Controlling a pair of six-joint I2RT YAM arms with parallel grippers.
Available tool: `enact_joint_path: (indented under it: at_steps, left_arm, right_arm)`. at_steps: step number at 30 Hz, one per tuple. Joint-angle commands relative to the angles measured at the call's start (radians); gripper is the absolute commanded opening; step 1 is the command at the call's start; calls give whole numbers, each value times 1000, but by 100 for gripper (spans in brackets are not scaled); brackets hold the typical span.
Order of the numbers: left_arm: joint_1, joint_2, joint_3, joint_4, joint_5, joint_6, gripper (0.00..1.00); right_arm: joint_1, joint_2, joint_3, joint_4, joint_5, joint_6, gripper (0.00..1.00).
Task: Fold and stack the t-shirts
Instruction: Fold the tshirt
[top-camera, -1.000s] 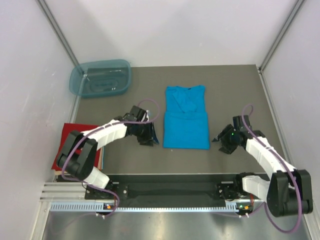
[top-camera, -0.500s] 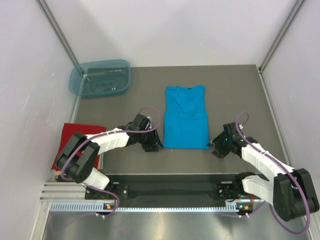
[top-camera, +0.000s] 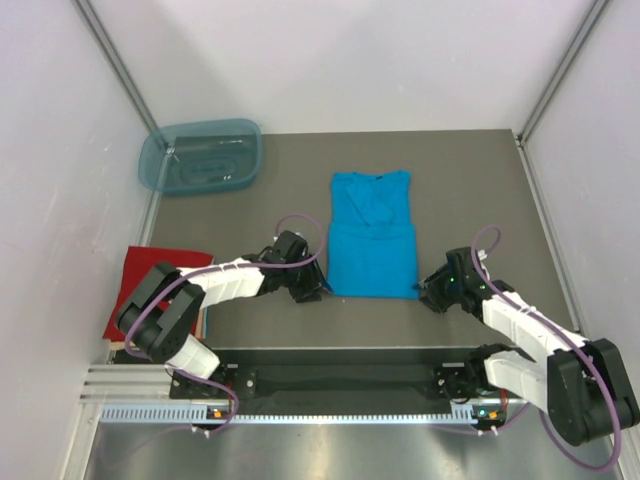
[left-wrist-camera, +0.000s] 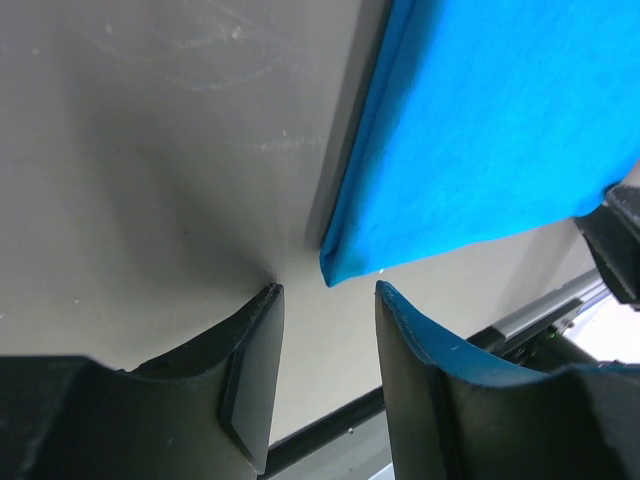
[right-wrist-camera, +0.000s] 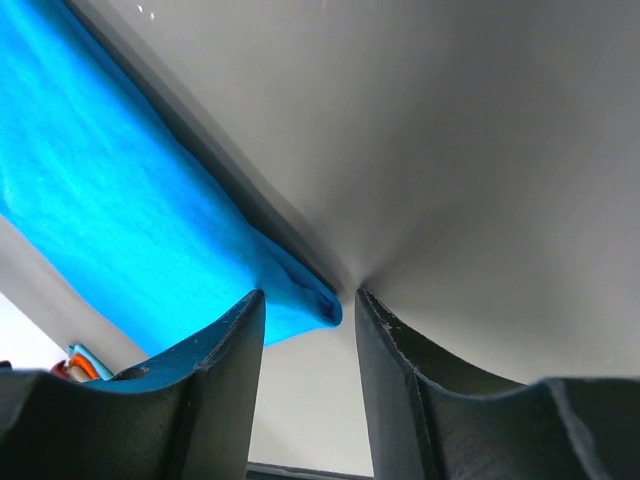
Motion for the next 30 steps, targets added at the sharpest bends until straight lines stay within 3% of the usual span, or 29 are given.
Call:
enact_joint_path:
  at_steps: [1,10,16,19,20,22,25,26,30]
  left_arm:
    - [-7,3,-24,33,-75,-25,47]
    - [-30,27,-30,43,-109,-75,46]
    - [-43,64,-33,40,-130,-95,39]
    - [-46,72,-33,31,-148,-97,35]
    - [-47,69,-33,26,-153,-97,34]
    - [-49,67,-31,16,-165,-94,28]
    - [-50,49,-27,-6,-187,-85,12]
    - [-50,35,-24,-12,-193,-75,1]
    - [-73,-16,-5,-52,-204,-61,0]
  right_arm:
    - [14,10,-40,9,34,13,42]
    - [26,-25,-51,-20,74,41,40]
    - [34,-13,-80,4,75,52,36]
    - [36,-18,-88,6,86,50,25]
    - [35,-21,-88,3,96,47,14]
    - [37,-31,-88,0,116,30,2]
    - [37,-48,-82,3,124,-5,0]
    - [37,-54,-77,4,123,-17,0]
    - [45,-110,-63,-12,124,-82,0]
